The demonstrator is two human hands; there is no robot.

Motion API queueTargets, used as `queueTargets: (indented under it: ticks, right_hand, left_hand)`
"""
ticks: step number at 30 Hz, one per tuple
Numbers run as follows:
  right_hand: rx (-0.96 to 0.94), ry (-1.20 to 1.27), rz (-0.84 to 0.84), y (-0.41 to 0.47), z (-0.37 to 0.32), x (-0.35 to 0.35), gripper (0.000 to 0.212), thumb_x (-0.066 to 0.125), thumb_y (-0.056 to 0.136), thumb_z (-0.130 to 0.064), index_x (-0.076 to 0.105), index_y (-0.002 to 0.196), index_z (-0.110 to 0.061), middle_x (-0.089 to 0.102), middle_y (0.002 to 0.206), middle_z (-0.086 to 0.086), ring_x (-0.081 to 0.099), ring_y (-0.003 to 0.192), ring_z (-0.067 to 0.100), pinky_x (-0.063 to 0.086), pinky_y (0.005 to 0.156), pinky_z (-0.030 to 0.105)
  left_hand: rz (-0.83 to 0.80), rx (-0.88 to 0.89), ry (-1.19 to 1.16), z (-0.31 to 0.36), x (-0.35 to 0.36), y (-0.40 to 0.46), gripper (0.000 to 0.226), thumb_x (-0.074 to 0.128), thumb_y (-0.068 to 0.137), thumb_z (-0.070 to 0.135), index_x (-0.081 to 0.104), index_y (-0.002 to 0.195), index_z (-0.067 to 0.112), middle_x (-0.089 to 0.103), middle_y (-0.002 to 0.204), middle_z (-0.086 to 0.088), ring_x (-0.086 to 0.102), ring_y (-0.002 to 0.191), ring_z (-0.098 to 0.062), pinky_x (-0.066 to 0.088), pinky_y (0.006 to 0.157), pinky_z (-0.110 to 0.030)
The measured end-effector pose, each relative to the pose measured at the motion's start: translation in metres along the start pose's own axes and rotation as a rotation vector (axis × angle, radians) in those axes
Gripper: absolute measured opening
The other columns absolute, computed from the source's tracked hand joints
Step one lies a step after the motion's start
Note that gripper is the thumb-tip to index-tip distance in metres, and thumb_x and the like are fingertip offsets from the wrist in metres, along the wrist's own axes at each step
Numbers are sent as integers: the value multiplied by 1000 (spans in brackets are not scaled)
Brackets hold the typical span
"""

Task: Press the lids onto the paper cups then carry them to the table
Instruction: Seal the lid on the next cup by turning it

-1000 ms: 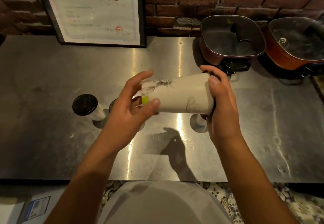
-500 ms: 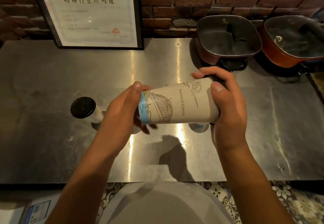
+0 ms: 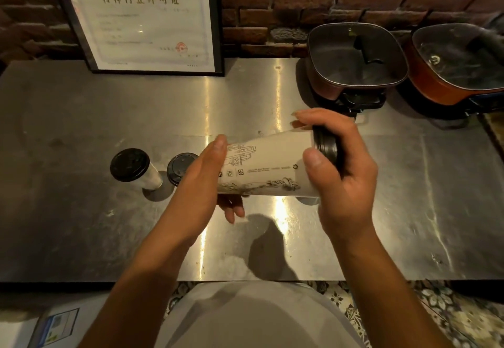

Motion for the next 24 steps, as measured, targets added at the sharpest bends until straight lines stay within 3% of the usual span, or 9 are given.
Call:
queueTargets:
  ticks: [4, 8, 10, 14, 16, 18, 20, 22, 24]
  right_hand:
    - [432, 265, 153, -5, 41, -9, 31, 54, 95, -33, 69, 119, -19, 72, 118, 7, 69, 104, 30, 54, 75, 43]
    - [880, 444, 202, -22, 77, 3, 21, 59, 95, -34, 77, 101, -24, 73, 96, 4, 67, 92, 29, 47, 60, 32]
    - [833, 382, 215, -21, 78, 1, 20, 60, 94, -35, 76, 102, -27, 75, 100, 0, 70, 97, 32, 48, 65, 35]
    - [180, 24, 57, 0, 14, 1, 29, 58, 91, -33, 65, 119, -28, 67, 121, -5, 64, 112, 18, 56, 86, 36]
    - [1, -105, -40, -2, -1, 11, 34, 57, 90, -33, 59, 123, -27, 61, 125, -3, 61, 114, 19, 54, 90, 33]
    - [77, -57, -28, -2, 10, 11, 34, 57, 89, -34, 60, 123, -27, 63, 126, -1, 61, 114, 19, 56, 88, 36]
    - [305, 133, 69, -4, 33, 2, 31, 58, 91, -34, 66, 120, -26, 69, 123, -1, 66, 110, 18, 58, 82, 39]
    - [582, 347, 185, -11, 57, -2, 26, 56, 94, -33, 70, 115, -25, 75, 115, -1, 70, 102, 22, 57, 67, 35]
    - [806, 491, 249, -19, 74, 2, 22, 57, 96, -33, 75, 106, -24, 74, 101, 1, 69, 89, 24, 51, 55, 29]
  left_hand:
    - [-56, 247, 34, 25, 1, -5, 47, 59, 90, 47, 50, 136, 44, 61, 130, 4, 69, 109, -15, 59, 79, -24]
    - [-47, 525, 272, 45, 9, -12, 35, 54, 99, 30, 55, 134, 31, 52, 138, 0, 55, 127, -19, 52, 99, -31]
    - [38, 449, 265, 38, 6, -8, 25, 47, 105, 34, 56, 128, 28, 59, 124, 4, 61, 114, -10, 53, 89, -23]
    - [169, 27, -14, -1, -5, 3, 37, 33, 110, 35, 61, 113, 13, 71, 84, -10, 69, 57, -19, 52, 46, -26]
    - [169, -84, -108, -12, -9, 8, 42, 32, 110, 36, 63, 108, 8, 70, 70, -13, 64, 49, -25, 49, 40, -27]
    - [129, -61, -107, -11, -11, 10, 39, 40, 107, 42, 65, 109, 13, 72, 80, -10, 67, 58, -26, 52, 49, -31]
    - [69, 68, -39, 0, -11, 9, 32, 52, 96, 51, 66, 117, 31, 71, 110, 1, 70, 89, -21, 55, 68, -32]
    - [-13, 253, 21, 20, -7, 4, 43, 60, 87, 46, 58, 129, 39, 62, 130, 12, 64, 112, -12, 57, 80, -30]
    - [-48, 416, 112, 36, -4, -1, 50, 66, 86, 36, 54, 135, 36, 55, 140, 8, 60, 123, -18, 57, 92, -37]
Point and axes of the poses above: each hand's wrist, its own y-axis towards the middle knuckle, its own x-axis out of the palm, z = x × y, the point moved 10 cm from there along y, towards the middle knuckle
